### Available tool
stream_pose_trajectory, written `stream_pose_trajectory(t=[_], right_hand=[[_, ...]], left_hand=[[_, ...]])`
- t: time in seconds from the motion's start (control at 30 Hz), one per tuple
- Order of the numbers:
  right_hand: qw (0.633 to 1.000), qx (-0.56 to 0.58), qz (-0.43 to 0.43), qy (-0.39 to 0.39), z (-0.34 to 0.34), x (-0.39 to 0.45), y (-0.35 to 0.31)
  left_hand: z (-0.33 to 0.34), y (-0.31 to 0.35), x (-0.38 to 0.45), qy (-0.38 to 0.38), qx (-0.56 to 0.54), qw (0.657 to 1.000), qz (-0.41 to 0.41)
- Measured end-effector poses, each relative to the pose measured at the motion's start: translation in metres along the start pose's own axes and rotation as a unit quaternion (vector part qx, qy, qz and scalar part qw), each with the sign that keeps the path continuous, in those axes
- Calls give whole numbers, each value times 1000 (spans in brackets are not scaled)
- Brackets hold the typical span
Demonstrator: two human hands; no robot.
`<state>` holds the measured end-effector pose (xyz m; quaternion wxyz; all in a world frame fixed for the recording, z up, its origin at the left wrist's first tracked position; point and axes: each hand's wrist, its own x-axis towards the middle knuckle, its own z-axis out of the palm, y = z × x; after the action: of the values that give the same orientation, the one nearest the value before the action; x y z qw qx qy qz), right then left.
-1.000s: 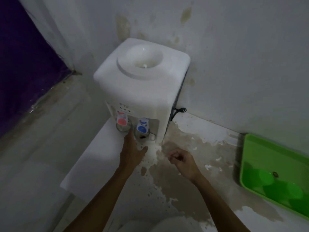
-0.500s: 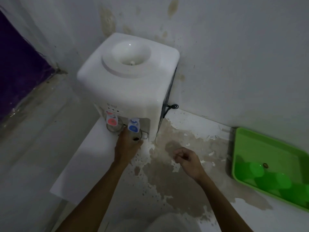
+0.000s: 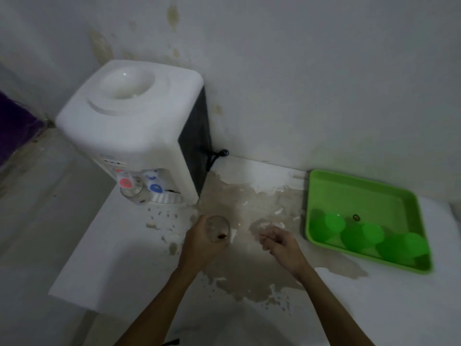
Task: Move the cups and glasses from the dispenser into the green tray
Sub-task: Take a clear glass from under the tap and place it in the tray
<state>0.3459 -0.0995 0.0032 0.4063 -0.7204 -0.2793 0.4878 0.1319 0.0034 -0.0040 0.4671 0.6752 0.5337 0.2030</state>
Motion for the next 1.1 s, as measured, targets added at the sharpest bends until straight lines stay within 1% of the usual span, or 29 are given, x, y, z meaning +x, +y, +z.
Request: stream_pose_trajectory(t=[0.1, 0.17, 0.23, 0.3, 0.4, 0.47, 0.5, 0.53, 0.6, 0.7, 0.8, 0.87, 0.93, 1.0, 1.1], right_hand=[[996, 74, 43, 27, -35, -17, 3], [985, 145, 83, 35, -55, -24, 3], [963, 238, 123, 18, -78, -30, 5], [928, 343, 146, -22, -102, -33, 7], [880, 456, 126, -44, -132, -34, 7], [868, 484, 104, -49, -153, -32, 8], [869, 482, 99, -48, -163, -30, 8], [876, 471, 95, -46, -175, -24, 10], [905, 418, 75, -25, -192, -15, 10], [953, 290, 33, 87, -216, 3, 0], [965, 161, -18, 206, -235, 28, -8], [960, 30, -72, 270, -247, 46, -7], [949, -77, -101, 289, -257, 62, -1], [946, -126, -99, 281, -262, 73, 7], [947, -195, -73, 245, -259, 87, 23]], left_hand=[[44, 49, -4, -49, -25, 998, 25], [69, 80, -4, -69, -34, 995, 59], [95, 110, -6, -86, -43, 989, 111], [122, 134, -8, -104, -53, 982, 146], [158, 154, -9, -130, -70, 974, 172], [178, 163, -8, -148, -67, 969, 185], [185, 167, -8, -154, -64, 968, 190], [195, 171, -6, -159, -66, 967, 189], [203, 177, 0, -168, -68, 966, 184], [207, 183, 14, -181, -64, 970, 151], [210, 182, 33, -164, -45, 977, 129], [211, 178, 45, -158, -44, 981, 100], [214, 172, 55, -163, -47, 983, 75], [218, 165, 62, -167, -37, 983, 64], [226, 155, 72, -180, -11, 982, 46]])
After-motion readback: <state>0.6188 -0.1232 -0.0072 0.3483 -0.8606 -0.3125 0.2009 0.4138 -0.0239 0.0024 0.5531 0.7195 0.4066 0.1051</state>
